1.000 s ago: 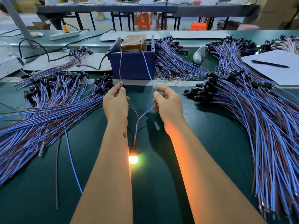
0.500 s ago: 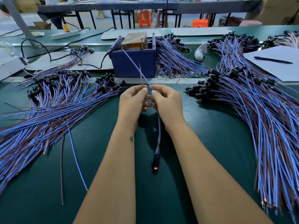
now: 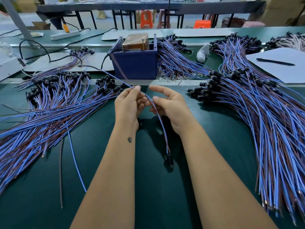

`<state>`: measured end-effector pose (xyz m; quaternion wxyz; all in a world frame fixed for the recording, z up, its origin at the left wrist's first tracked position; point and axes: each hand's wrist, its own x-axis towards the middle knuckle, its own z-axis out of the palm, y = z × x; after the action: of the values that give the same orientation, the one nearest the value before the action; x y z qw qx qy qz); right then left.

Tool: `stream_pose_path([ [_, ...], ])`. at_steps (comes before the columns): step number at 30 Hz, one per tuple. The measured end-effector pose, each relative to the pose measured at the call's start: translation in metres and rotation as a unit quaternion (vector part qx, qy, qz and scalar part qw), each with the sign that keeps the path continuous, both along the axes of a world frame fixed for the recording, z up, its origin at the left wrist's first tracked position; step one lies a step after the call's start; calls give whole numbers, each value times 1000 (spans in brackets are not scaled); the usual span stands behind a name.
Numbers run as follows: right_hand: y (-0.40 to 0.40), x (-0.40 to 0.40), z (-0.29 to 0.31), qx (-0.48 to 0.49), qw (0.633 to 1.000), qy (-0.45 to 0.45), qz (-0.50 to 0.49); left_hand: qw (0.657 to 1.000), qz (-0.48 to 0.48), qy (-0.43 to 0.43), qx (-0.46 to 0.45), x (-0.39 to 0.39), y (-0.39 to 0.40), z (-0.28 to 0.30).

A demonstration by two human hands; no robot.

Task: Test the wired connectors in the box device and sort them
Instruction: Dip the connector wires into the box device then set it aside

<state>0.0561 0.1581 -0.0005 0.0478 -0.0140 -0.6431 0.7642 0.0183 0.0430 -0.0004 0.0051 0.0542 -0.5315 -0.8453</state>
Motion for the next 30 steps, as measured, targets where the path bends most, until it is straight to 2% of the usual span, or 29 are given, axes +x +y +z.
stream_pose_path([
  [2,5,1,1,-68,997,14,42,999,18,-8,47,-1,-2,0],
  [4,7,2,2,-143,987,40,64,999,20,-1,44,0,-2,0],
  [8,9,1,3,-214,973,81,22,997,-7,49,-58,6,3,-3],
  [11,17,1,5,-221,971,81,-30,979,-37,103,-170,12,10,-5],
  [14,22,1,4,-139,981,83,-108,945,-59,157,-279,20,19,-9],
  [16,25,5,1,-63,981,83,-162,927,-78,181,-319,28,27,-12],
  [18,31,8,2,-32,979,73,-189,910,-86,209,-349,38,39,-15],
  [22,52,14,14,37,967,50,-246,908,-109,243,-323,61,76,-14],
  [27,100,32,32,252,930,-7,-266,907,-127,265,-303,88,113,-13],
  [30,131,48,43,388,881,-47,-267,890,-175,290,-306,102,129,-10],
])
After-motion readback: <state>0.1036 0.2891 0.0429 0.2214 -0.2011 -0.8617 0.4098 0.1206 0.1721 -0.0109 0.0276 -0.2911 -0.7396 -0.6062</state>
